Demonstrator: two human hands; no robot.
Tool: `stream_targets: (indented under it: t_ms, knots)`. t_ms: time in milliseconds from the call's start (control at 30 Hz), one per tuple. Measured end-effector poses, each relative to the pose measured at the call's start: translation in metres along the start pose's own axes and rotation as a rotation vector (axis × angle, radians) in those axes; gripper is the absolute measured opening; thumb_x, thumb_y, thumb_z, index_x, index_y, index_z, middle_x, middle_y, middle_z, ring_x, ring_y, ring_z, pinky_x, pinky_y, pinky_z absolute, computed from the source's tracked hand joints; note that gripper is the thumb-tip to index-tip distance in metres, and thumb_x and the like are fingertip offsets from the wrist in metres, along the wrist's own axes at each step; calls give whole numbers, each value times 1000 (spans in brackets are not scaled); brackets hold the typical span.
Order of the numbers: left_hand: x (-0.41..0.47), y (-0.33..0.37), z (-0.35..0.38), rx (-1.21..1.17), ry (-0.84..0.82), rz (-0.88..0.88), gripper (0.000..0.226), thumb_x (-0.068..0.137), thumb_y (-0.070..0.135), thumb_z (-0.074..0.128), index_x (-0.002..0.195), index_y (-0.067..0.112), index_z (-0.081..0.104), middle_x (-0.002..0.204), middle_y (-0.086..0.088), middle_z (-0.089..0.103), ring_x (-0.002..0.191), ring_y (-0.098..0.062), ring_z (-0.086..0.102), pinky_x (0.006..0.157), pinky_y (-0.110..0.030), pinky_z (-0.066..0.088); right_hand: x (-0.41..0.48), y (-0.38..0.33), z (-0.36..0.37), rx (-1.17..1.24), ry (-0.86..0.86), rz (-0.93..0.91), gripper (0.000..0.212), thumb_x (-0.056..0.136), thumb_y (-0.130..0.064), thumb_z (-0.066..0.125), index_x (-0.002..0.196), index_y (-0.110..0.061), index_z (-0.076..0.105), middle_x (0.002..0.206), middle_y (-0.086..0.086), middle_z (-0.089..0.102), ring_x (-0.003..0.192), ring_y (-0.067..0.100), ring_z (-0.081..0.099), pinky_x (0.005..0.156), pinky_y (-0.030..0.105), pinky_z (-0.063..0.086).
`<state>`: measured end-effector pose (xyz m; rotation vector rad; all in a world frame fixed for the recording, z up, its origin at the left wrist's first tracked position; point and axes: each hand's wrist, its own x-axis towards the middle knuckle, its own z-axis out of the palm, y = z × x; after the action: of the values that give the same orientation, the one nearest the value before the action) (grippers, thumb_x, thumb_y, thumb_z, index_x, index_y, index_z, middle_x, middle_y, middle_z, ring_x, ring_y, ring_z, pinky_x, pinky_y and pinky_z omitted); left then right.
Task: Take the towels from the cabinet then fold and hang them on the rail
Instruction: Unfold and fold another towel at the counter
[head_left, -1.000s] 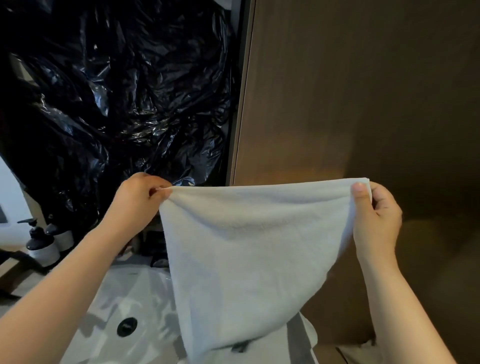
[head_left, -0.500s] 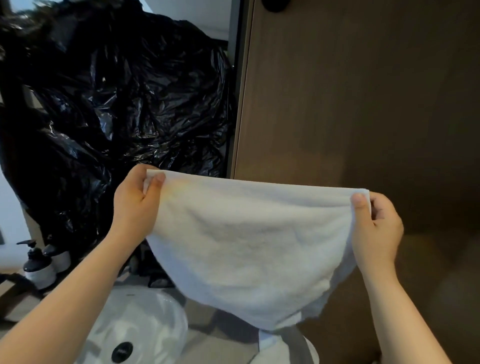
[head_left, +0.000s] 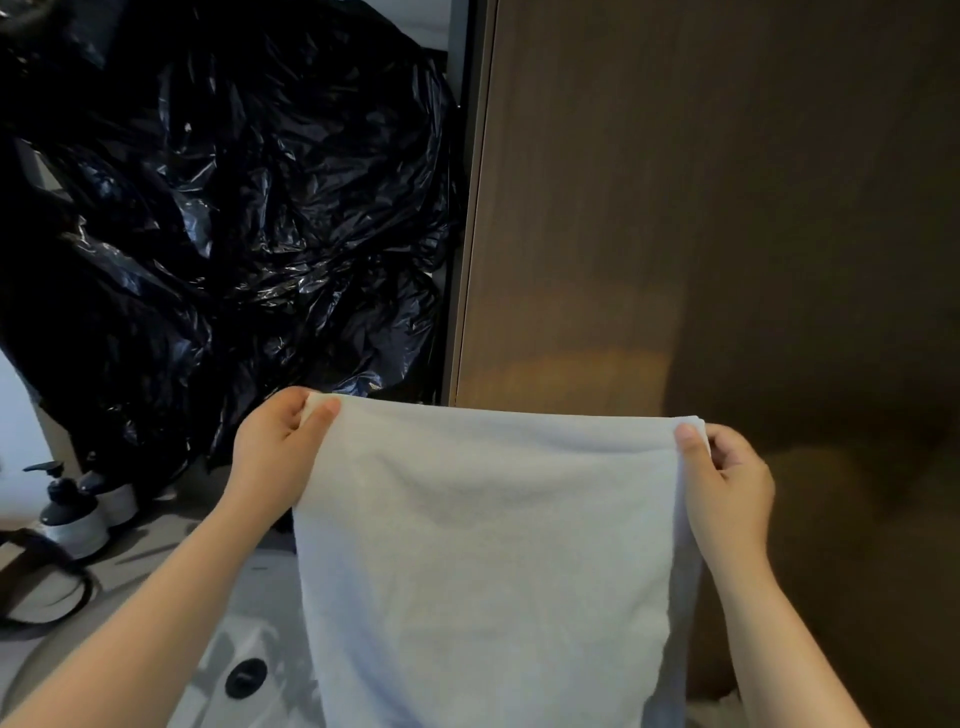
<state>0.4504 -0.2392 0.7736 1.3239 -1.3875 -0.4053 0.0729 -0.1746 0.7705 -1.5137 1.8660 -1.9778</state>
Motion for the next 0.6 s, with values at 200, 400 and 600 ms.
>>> stream_targets:
  t_ms: [200,400,600]
  knots:
    - [-11,1,8,7,39,2,20,95,29,54,76,22,59,71,5,60,65,-3,53,57,-24,37,-7,11,1,-26,67,55,23,96,-50,51,94,-31,64,84,-18,64,83,2,60,71,25,51]
    - [-13,17,5,-36,63,36,17,98,28,49,85,28,60,82,13,61,76,12,53,63,-22,37,-5,0,-2,4,87,33,23,98,-47,49,93,-29,61,80,-18,61,81,-2,57,66,22,44]
    - [-19,32,3,-101,63,-44,20,98,30,48,84,28,62,84,9,63,72,6,56,61,-23,38,-9,-10,-5,9,122,1,19,100,-42,48,94,-27,58,81,-16,57,79,-7,55,64,20,41]
